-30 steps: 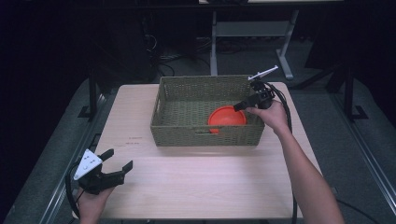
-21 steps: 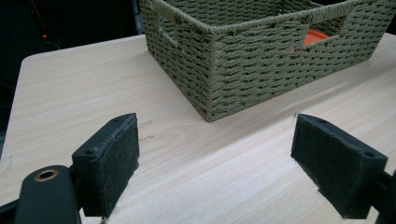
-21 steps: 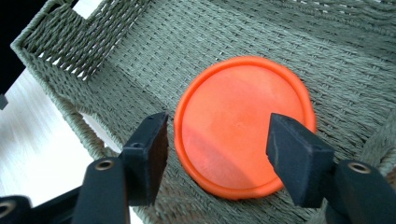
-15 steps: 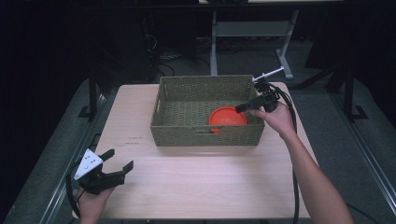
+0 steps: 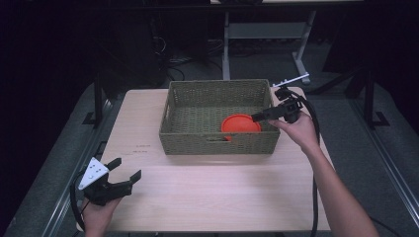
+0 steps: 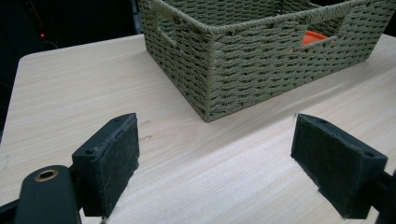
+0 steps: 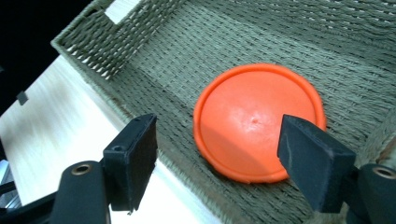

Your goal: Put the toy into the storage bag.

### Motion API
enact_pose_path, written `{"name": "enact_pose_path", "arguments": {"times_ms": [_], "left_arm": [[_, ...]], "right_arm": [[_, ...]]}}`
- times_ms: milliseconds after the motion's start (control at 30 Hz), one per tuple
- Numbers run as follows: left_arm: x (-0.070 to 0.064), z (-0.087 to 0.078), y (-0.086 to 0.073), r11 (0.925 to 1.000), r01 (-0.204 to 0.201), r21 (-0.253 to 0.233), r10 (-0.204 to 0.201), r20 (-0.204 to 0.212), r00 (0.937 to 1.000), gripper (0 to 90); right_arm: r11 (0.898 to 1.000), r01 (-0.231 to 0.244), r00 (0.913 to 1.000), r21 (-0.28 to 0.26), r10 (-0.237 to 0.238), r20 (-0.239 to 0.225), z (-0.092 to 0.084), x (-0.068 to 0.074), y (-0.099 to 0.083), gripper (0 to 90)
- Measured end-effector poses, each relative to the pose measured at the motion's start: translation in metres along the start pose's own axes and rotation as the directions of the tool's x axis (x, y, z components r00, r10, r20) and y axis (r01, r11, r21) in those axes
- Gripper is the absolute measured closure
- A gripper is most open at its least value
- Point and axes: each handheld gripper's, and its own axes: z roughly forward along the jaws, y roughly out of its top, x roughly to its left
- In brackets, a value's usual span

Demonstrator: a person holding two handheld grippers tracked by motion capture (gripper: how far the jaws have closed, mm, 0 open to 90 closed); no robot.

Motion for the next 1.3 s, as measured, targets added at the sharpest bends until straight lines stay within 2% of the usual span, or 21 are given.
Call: {"name": "enact_pose_path", "arguments": {"times_ms": [400,533,833,1300], "left_arm": [[0.000,0.000,0.000,1.0000,0.000,0.004,0.000,0.002,1.0000,14.7],[0.000,0.000,0.000,1.0000,-0.001,0.003,0.001,0.001,1.0000,14.7],[0.000,-0.001,0.000,1.0000,0.000,0.002,0.000,-0.001,1.0000,14.7],[-0.001,0.000,0.000,1.0000,0.001,0.000,-0.001,0.004,1.0000,14.7]], "right_arm": [[0.999,0.021,0.9988,-0.049,-0.024,-0.043,-0.020,0.013,-0.024,25.7],[0.998,0.027,0.9987,-0.054,-0.029,-0.042,-0.023,0.016,-0.029,25.0],[0.997,0.051,0.9954,-0.066,-0.056,-0.078,-0.029,0.026,-0.049,25.0],[0.994,0.077,0.9932,-0.076,-0.083,-0.081,-0.038,0.034,-0.075,24.9]]}}
